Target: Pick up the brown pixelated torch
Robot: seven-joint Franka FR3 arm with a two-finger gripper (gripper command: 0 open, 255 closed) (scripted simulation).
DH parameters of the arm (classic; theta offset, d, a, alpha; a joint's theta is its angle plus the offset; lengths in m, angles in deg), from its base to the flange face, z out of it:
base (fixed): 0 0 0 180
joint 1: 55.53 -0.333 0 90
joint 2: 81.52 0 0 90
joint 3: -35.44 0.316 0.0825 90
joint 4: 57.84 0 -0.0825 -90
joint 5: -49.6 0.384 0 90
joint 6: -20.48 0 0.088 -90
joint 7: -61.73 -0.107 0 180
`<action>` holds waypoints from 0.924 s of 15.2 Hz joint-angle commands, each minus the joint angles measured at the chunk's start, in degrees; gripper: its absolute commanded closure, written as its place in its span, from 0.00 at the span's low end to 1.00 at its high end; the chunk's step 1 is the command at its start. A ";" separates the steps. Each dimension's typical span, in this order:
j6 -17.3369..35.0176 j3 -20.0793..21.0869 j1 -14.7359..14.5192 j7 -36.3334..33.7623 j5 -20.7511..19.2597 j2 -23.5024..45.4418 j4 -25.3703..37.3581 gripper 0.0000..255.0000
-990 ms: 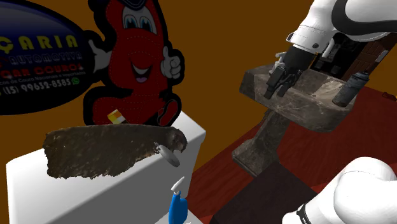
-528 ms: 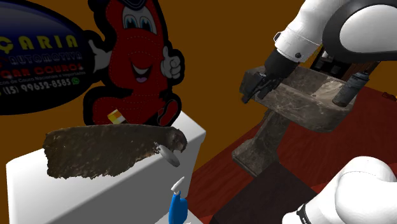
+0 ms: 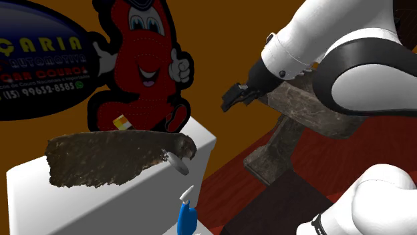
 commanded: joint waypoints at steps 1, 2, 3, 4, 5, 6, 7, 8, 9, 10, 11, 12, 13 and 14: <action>4.36 4.24 1.13 -3.49 -1.28 1.68 0.63 0.00; 6.31 6.42 1.91 -5.30 -2.13 2.47 1.00 0.00; 8.19 8.69 2.88 -7.16 -3.09 3.28 1.47 0.00; 9.99 11.05 4.02 -9.12 -4.20 4.11 2.04 0.00; 11.71 13.52 5.36 -11.14 -5.44 4.94 2.70 0.00; 13.33 16.10 6.91 -13.24 -6.81 5.76 3.45 0.00; 14.85 18.79 8.67 -15.41 -8.30 6.54 4.31 0.00; 16.25 21.62 10.65 -17.65 -9.90 7.28 5.26 0.00; 17.54 24.58 12.86 -19.94 -11.60 7.94 6.31 0.00; 18.71 27.70 15.32 -22.24 -13.33 8.50 7.46 0.00; 19.76 30.93 17.99 -24.57 -15.12 8.96 8.71 0.00; 20.68 34.30 20.88 -26.87 -16.88 9.26 10.05 0.00; 21.49 37.78 23.98 -29.10 -18.58 9.38 11.49 0.00; 22.20 41.32 27.24 -31.23 -20.13 9.28 13.02 0.00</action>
